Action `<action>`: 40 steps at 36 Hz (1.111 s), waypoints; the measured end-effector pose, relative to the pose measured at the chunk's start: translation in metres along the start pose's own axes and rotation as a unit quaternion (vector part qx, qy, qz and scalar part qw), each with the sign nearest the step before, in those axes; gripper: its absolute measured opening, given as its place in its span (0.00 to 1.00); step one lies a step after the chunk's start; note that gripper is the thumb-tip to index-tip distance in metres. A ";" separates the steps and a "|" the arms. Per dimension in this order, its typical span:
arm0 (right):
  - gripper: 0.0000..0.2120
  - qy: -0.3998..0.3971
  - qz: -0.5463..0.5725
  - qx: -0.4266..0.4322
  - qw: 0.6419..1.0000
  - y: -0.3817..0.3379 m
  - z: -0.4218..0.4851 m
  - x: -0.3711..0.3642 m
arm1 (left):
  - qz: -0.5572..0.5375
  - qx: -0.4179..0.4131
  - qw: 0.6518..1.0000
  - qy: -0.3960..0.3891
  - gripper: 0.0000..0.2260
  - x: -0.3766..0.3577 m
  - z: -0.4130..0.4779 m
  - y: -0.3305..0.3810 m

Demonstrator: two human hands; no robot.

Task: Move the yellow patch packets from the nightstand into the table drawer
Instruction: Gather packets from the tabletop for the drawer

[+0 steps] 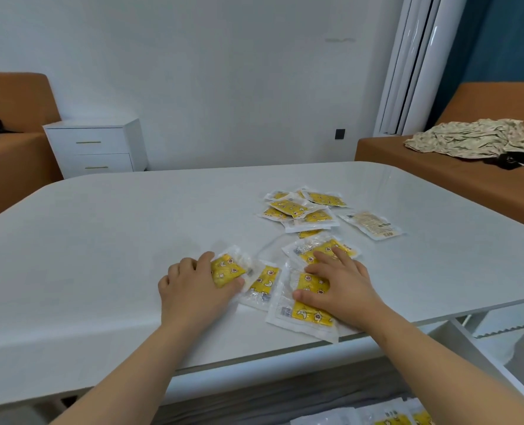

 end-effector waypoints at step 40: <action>0.29 0.081 0.064 -0.196 0.975 0.051 0.018 0.022 | 0.033 -0.192 0.971 -0.138 0.18 -0.021 0.001 0.045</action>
Point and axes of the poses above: each hand's wrist, its own z-axis towards the middle knuckle, its own x-axis out of the back of the hand, y = z × x, the point moved 9 cm from there along z, towards the middle knuckle, and after that the axes turned 1 degree about -y, right-handed, at the moved point
